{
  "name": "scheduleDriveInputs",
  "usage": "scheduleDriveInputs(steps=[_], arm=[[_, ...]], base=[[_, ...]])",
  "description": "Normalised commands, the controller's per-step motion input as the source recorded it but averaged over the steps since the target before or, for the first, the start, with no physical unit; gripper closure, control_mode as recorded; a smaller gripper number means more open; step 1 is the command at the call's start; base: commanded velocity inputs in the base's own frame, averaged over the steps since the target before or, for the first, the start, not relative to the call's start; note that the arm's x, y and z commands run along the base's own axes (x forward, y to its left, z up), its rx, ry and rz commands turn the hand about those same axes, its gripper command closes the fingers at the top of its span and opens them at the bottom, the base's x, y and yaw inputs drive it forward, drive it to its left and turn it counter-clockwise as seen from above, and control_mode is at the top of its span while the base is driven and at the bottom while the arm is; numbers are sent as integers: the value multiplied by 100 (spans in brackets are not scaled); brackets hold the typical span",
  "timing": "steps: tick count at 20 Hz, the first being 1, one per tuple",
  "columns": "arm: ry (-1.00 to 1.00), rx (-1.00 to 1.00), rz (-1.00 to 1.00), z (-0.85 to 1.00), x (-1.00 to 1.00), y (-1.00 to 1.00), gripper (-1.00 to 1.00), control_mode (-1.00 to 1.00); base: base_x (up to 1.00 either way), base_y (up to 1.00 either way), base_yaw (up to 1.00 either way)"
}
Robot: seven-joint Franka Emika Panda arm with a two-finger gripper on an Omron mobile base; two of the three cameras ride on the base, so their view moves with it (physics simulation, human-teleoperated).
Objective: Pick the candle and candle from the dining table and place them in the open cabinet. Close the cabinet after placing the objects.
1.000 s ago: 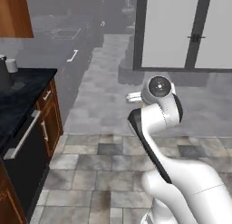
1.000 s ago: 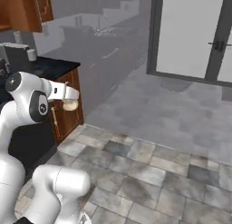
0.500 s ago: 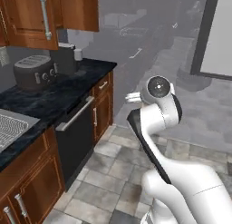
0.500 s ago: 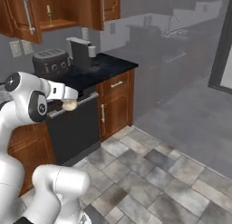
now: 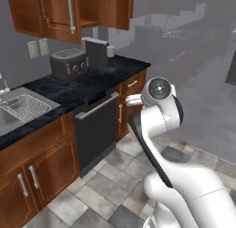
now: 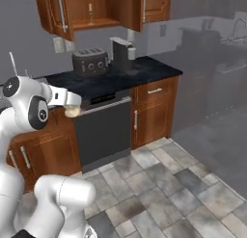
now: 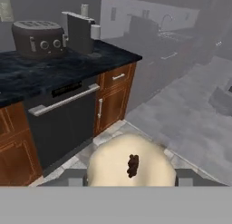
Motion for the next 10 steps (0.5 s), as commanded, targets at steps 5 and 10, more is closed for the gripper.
scheduleDriveInputs(steps=[5, 10], arm=[[0, 0, 0, 0, 0, 0, 100, 100], [0, 0, 0, 0, 0, 0, 100, 100]], base=[[-20, -91, 41], [-15, -98, 37]])
